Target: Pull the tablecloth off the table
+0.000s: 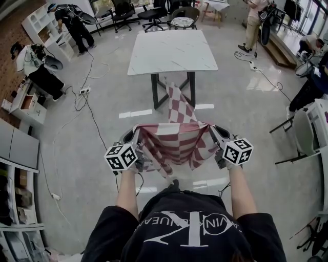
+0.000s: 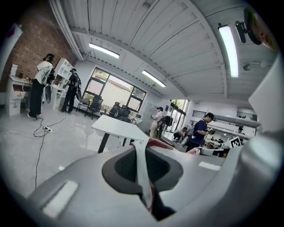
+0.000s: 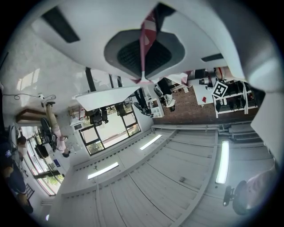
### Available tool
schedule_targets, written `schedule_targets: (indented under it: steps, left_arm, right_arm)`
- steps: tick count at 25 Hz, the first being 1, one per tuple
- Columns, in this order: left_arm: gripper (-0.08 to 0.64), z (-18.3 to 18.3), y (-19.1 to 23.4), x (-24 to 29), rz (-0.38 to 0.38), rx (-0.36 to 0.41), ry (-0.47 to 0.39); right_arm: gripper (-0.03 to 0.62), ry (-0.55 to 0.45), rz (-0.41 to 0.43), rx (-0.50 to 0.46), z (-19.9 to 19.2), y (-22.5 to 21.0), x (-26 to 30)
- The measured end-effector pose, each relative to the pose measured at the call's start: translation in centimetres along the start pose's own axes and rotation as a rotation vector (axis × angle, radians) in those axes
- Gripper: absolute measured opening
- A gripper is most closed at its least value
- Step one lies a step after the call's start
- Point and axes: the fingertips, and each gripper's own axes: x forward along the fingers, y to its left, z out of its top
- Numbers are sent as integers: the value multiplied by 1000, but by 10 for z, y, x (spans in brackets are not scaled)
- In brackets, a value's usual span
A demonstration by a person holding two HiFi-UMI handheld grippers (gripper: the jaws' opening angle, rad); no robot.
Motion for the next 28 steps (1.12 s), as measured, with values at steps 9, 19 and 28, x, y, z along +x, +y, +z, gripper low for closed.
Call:
schedule_targets:
  steps: [9, 19, 28]
  left_arm:
    - [14, 19, -2, -11, 23, 28, -78]
    - [14, 48, 12, -2, 7, 83, -112]
    - [14, 84, 8, 24, -21, 179, -129]
  right_arm:
    - [12, 29, 2, -40, 1, 0, 7]
    - [12, -33, -10, -55, 26, 5, 26]
    - [12, -119, -22, -75, 74, -10, 40]
